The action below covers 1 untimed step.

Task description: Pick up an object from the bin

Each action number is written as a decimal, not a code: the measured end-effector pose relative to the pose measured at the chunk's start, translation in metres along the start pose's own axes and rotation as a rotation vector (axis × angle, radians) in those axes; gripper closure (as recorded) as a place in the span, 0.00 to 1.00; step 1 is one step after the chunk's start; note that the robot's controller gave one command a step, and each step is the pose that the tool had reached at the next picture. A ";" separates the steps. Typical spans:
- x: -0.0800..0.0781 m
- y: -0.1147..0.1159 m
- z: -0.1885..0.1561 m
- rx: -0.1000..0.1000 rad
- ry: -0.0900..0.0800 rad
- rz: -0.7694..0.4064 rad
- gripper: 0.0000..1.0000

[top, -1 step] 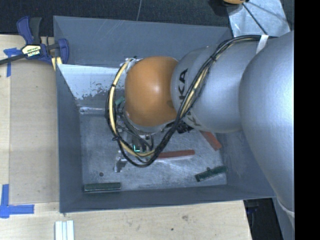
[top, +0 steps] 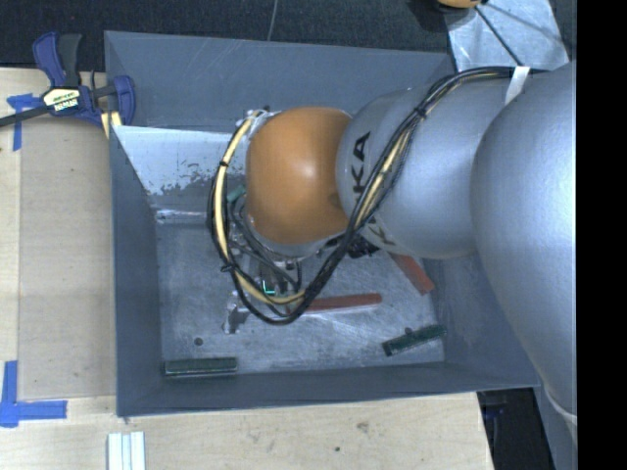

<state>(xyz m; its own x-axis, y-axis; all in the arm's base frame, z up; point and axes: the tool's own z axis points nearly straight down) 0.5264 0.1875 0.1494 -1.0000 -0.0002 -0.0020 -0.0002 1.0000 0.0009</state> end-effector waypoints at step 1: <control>-0.009 -0.036 0.010 -0.001 0.001 0.061 0.00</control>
Offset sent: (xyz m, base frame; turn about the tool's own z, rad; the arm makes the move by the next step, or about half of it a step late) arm 0.0141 -0.0715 0.0291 0.1984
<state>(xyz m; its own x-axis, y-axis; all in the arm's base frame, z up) 0.5354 0.1511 0.1392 -0.9981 0.0612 -0.0013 0.0612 0.9981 0.0020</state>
